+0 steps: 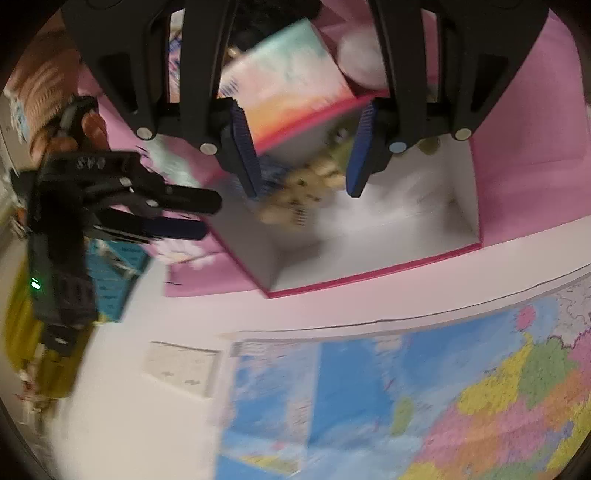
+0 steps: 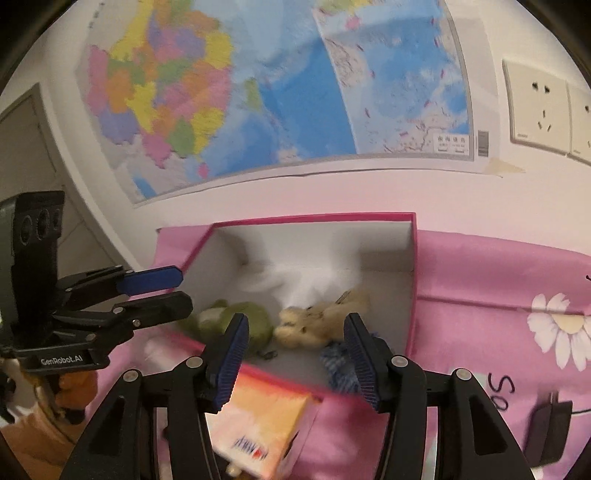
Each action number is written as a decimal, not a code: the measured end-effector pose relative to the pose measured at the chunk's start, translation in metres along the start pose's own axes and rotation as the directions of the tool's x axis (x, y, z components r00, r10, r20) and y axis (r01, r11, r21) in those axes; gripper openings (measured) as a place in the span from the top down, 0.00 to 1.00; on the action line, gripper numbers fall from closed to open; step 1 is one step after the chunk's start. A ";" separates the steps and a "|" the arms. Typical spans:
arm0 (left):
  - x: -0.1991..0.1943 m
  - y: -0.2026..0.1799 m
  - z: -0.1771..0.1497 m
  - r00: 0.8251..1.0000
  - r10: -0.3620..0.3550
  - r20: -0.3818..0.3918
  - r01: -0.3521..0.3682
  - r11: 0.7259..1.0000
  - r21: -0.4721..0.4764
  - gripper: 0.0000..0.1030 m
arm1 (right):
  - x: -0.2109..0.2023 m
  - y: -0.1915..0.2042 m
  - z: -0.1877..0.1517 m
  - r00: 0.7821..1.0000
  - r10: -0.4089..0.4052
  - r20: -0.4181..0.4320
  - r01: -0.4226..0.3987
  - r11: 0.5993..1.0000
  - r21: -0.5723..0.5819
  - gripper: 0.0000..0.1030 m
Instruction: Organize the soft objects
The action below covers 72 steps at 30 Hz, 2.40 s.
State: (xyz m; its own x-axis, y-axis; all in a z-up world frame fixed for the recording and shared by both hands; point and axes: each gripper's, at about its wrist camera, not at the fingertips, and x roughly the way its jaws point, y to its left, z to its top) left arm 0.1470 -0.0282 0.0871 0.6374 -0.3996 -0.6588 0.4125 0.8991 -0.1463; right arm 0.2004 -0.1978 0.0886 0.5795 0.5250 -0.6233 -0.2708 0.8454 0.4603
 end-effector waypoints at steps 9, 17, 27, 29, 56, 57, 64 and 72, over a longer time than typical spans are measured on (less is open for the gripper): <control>-0.028 -0.020 -0.057 0.996 -0.088 -0.003 0.088 0.995 0.042 0.51 | -0.033 0.025 -0.038 0.999 0.034 -0.039 -0.035 0.999 -0.040 0.46; -0.031 -0.030 -0.109 0.987 -0.144 -0.065 0.146 0.988 0.039 0.51 | -0.050 0.032 -0.082 0.994 0.064 -0.091 -0.065 0.998 -0.009 0.46; -0.026 -0.060 -0.150 0.976 -0.165 -0.139 0.179 0.979 0.096 0.51 | -0.044 0.046 -0.164 0.958 0.113 -0.263 -0.101 0.993 0.060 0.46; -0.026 -0.060 -0.152 0.976 -0.167 -0.137 0.181 0.979 0.092 0.51 | -0.044 0.052 -0.173 0.954 0.120 -0.275 -0.106 0.992 0.063 0.46; -0.010 -0.064 -0.142 0.950 -0.266 -0.165 0.274 0.961 0.024 0.51 | -0.054 0.031 -0.142 0.994 0.016 -0.108 -0.012 0.999 0.034 0.89; -0.003 -0.065 -0.141 0.944 -0.274 -0.185 0.282 0.959 0.019 0.51 | -0.054 0.027 -0.141 0.994 0.018 -0.105 -0.014 0.999 0.042 0.89; 0.029 -0.068 -0.142 0.909 -0.302 -0.287 0.309 0.951 -0.022 0.51 | -0.053 0.011 -0.144 0.996 0.022 -0.086 -0.014 0.996 0.089 0.89; 0.036 -0.074 -0.137 0.897 -0.327 -0.298 0.333 0.942 -0.033 0.54 | -0.046 -0.005 -0.149 0.994 0.066 -0.082 -0.051 0.985 0.167 0.89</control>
State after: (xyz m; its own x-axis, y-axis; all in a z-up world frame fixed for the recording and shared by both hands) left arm 0.0499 -0.0845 -0.0267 0.2426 -0.5993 -0.7629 0.5798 0.7201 -0.3813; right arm 0.0604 -0.2115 0.0211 0.4951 0.5857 -0.6417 -0.1675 0.7891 0.5909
